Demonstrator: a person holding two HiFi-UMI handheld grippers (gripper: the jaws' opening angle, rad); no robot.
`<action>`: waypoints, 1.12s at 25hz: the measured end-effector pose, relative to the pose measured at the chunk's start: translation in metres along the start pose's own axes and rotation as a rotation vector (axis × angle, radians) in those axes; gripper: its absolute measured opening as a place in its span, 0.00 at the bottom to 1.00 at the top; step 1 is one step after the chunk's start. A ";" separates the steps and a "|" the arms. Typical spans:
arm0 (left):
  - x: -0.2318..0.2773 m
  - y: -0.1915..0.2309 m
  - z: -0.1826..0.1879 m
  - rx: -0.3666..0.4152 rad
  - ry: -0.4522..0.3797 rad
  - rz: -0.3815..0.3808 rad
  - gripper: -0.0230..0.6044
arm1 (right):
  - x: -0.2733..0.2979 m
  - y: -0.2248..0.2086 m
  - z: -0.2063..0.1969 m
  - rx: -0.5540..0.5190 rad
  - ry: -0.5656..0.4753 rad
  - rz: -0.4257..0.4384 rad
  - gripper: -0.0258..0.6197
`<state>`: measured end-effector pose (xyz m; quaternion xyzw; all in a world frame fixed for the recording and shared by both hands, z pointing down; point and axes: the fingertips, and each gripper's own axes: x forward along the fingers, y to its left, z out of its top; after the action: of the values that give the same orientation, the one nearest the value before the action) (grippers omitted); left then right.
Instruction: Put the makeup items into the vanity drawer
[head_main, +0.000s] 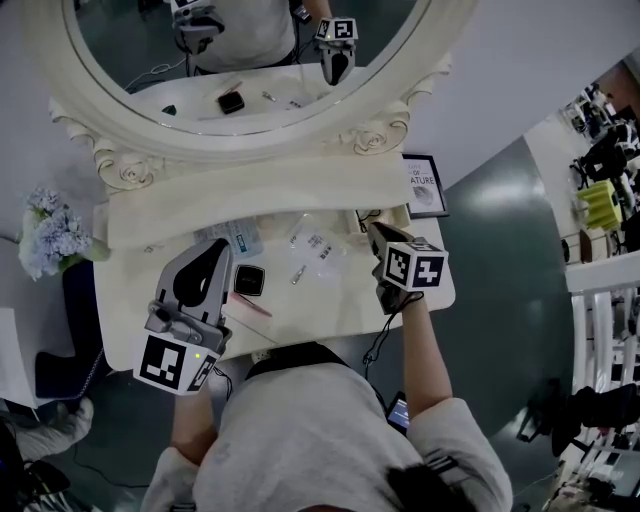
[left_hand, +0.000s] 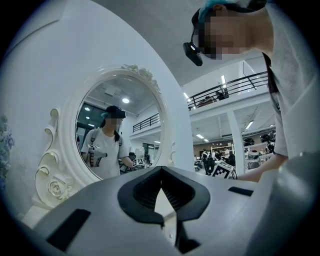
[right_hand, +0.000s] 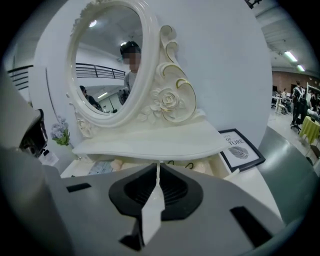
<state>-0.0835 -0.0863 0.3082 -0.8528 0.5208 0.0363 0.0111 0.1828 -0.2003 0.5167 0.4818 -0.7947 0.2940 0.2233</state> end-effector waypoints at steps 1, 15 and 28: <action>-0.002 0.000 0.001 0.003 -0.002 0.001 0.06 | -0.004 0.007 0.003 -0.012 -0.022 0.011 0.09; -0.032 0.005 0.015 0.029 -0.027 0.019 0.06 | -0.058 0.117 0.035 -0.139 -0.302 0.185 0.08; -0.058 0.004 0.029 0.055 -0.043 0.032 0.06 | -0.116 0.175 0.065 -0.207 -0.491 0.259 0.08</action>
<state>-0.1147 -0.0348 0.2838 -0.8427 0.5349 0.0402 0.0450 0.0713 -0.1071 0.3514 0.4076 -0.9057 0.1119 0.0329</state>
